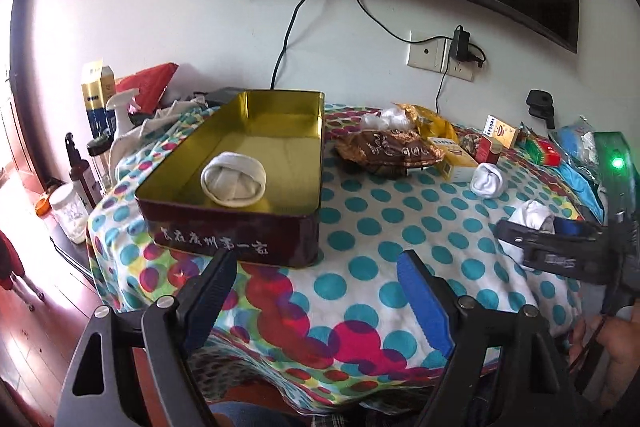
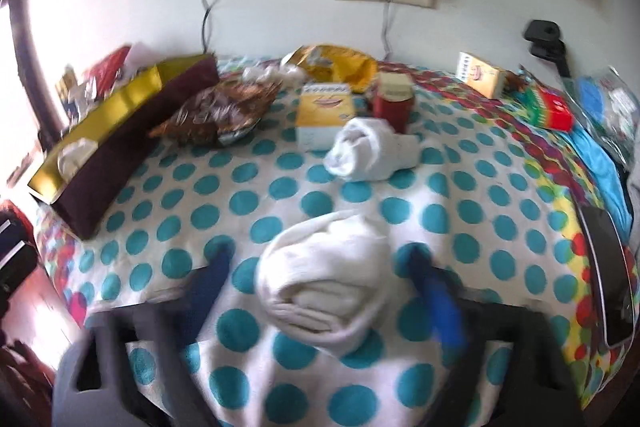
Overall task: Organize objects
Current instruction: 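Grasp a second white rolled sock with the right gripper and lift it over the tin, then lower the sock into the gold tin and open the right gripper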
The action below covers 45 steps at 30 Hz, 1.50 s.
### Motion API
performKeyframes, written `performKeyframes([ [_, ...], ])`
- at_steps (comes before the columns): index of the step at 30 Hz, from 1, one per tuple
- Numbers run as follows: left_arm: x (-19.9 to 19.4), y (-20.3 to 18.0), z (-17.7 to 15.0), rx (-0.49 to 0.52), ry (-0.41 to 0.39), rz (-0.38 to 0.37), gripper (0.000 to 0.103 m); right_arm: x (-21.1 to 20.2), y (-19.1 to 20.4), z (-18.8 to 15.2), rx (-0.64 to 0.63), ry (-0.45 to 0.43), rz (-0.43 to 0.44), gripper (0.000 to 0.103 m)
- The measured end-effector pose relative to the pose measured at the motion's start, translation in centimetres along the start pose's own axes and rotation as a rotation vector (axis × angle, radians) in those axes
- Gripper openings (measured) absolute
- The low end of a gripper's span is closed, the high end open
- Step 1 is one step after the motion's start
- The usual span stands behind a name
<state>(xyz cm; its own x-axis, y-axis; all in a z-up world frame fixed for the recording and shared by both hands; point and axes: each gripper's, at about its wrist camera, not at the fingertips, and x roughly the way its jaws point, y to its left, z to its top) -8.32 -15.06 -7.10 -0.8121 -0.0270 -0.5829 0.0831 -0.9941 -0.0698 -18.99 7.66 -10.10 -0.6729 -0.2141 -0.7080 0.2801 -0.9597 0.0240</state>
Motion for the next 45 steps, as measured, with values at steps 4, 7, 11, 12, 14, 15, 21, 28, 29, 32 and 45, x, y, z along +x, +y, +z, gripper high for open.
performKeyframes([
  [4,-0.1,0.6,0.1,-0.025,-0.008,0.000,0.085,0.3,0.5,-0.3,-0.007,0.003,0.004,0.032],
  [7,-0.2,0.8,0.1,-0.029,-0.015,0.008,0.085,0.0,0.5,-0.1,-0.013,-0.004,0.003,0.029],
  [11,-0.3,0.9,0.1,-0.037,-0.016,0.005,0.085,-0.9,1.0,1.1,-0.025,-0.029,0.012,0.029],
  [12,-0.2,0.9,0.1,-0.039,-0.013,0.008,0.085,-1.0,1.7,1.9,-0.038,-0.037,0.016,0.029],
  [14,-0.1,0.9,0.0,-0.046,-0.005,0.006,0.085,-0.7,2.8,3.2,-0.057,-0.034,0.029,0.029],
  [15,0.1,0.9,0.0,-0.049,0.003,0.006,0.085,-0.3,3.5,4.1,-0.064,-0.030,0.043,0.029],
  [21,0.4,1.2,-0.3,-0.055,0.034,0.025,0.085,2.0,9.0,8.1,-0.150,-0.018,0.108,0.029],
  [28,0.4,2.0,-0.3,-0.062,0.030,0.030,0.085,3.9,16.3,12.6,-0.283,-0.025,0.161,0.029],
  [29,0.6,2.3,-0.3,-0.073,0.036,0.027,0.085,4.2,17.2,13.1,-0.302,-0.025,0.163,0.029],
  [32,0.9,3.1,-0.3,-0.098,0.051,0.021,0.085,5.4,20.0,14.0,-0.348,-0.012,0.180,0.029],
  [45,1.4,4.4,-0.3,-0.149,0.072,-0.001,0.085,9.8,25.5,13.7,-0.446,0.081,0.216,0.034],
])
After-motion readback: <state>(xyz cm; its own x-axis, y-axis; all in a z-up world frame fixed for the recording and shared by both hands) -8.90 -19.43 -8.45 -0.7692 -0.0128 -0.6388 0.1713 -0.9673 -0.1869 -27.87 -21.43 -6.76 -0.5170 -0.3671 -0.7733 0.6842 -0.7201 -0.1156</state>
